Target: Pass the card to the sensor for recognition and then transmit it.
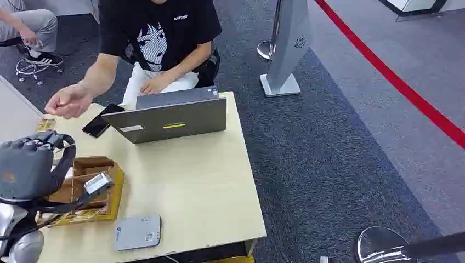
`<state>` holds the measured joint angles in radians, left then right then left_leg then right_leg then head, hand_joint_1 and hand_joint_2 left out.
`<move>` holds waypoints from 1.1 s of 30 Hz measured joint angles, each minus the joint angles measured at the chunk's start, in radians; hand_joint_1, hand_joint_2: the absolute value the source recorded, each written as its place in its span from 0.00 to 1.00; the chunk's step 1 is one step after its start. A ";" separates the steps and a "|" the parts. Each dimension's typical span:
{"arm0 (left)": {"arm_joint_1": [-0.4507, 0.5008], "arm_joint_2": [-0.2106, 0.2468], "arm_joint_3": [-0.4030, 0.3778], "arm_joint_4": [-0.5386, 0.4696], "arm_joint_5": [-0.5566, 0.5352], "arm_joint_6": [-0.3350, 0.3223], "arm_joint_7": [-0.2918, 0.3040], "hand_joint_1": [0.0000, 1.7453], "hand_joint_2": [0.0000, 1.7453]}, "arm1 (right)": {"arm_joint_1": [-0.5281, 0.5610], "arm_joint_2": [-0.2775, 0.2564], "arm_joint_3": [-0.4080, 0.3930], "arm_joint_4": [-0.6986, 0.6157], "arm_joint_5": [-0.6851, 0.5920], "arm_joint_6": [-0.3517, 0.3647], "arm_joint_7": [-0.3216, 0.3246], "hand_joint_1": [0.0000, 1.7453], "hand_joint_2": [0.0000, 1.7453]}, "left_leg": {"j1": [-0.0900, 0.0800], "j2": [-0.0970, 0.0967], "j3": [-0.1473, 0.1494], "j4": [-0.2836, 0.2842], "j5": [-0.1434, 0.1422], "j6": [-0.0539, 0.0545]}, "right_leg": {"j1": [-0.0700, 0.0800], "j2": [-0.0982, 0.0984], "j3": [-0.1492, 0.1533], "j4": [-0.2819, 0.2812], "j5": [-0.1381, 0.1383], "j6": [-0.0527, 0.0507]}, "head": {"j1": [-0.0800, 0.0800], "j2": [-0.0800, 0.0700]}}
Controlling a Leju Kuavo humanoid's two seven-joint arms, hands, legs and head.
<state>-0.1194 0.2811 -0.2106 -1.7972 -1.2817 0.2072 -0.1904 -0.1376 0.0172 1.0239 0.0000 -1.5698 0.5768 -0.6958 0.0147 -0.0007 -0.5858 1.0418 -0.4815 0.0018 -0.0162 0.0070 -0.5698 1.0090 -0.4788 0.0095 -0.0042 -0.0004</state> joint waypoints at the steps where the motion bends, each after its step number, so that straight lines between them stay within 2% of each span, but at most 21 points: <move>1: 0.023 -0.005 0.002 -0.011 0.009 0.011 -0.016 1.00 1.00 | 0.001 0.000 -0.003 0.000 0.000 0.000 0.000 0.00 1.00 | 0.000 0.000 0.000 0.000 0.000 0.000 | 0.000 0.000 0.000 0.000 0.000 0.000 | 0.000 0.000; 5: 0.163 -0.034 0.003 -0.068 0.038 0.049 -0.094 1.00 1.00 | 0.003 0.002 -0.026 0.000 0.000 0.001 0.000 0.00 1.00 | 0.000 0.001 0.000 0.000 -0.001 0.000 | 0.000 0.002 -0.001 0.000 0.000 0.000 | 0.000 0.000; 9: 0.273 -0.058 -0.007 -0.075 0.040 0.048 -0.105 1.00 1.00 | 0.003 0.002 -0.049 0.000 0.000 0.005 0.000 0.00 1.00 | 0.000 0.001 -0.001 0.000 -0.001 0.000 | 0.000 0.001 -0.001 -0.001 -0.001 0.000 | 0.000 0.000; 12: 0.320 -0.066 -0.022 -0.058 0.037 0.045 -0.094 1.00 1.00 | 0.004 0.002 -0.057 0.000 0.000 0.017 0.000 0.00 1.00 | 0.000 0.001 -0.001 0.000 -0.001 0.000 | 0.000 0.001 -0.001 -0.001 0.000 0.000 | -0.001 0.000; 19: 0.352 -0.079 -0.065 0.079 0.044 0.047 -0.045 1.00 1.00 | 0.005 0.002 -0.057 0.000 0.000 0.027 0.000 0.00 1.00 | 0.000 0.001 -0.001 0.000 -0.001 0.000 | 0.000 0.001 -0.001 0.000 0.000 0.000 | -0.001 0.000; 23: 0.353 -0.083 -0.086 0.136 0.047 0.048 -0.036 1.00 1.00 | 0.005 0.002 -0.057 0.000 0.000 0.031 -0.001 0.00 1.00 | 0.000 0.001 -0.001 0.000 -0.001 0.000 | 0.000 0.001 -0.001 0.000 0.000 0.000 | 0.000 0.000; 33: 0.348 -0.084 -0.114 0.177 0.055 0.082 -0.020 1.00 1.00 | 0.008 0.003 -0.057 0.000 0.000 0.040 -0.001 0.00 1.00 | 0.000 0.001 -0.001 0.000 -0.001 0.000 | 0.000 0.001 -0.002 0.000 0.000 0.000 | 0.000 0.000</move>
<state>0.2288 0.1976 -0.3250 -1.6197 -1.2264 0.2895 -0.2102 -0.1299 0.0198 0.9670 0.0004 -1.5698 0.6165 -0.6966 0.0147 0.0003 -0.5867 1.0416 -0.4825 0.0019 -0.0162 0.0079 -0.5715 1.0085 -0.4791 0.0097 -0.0046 -0.0004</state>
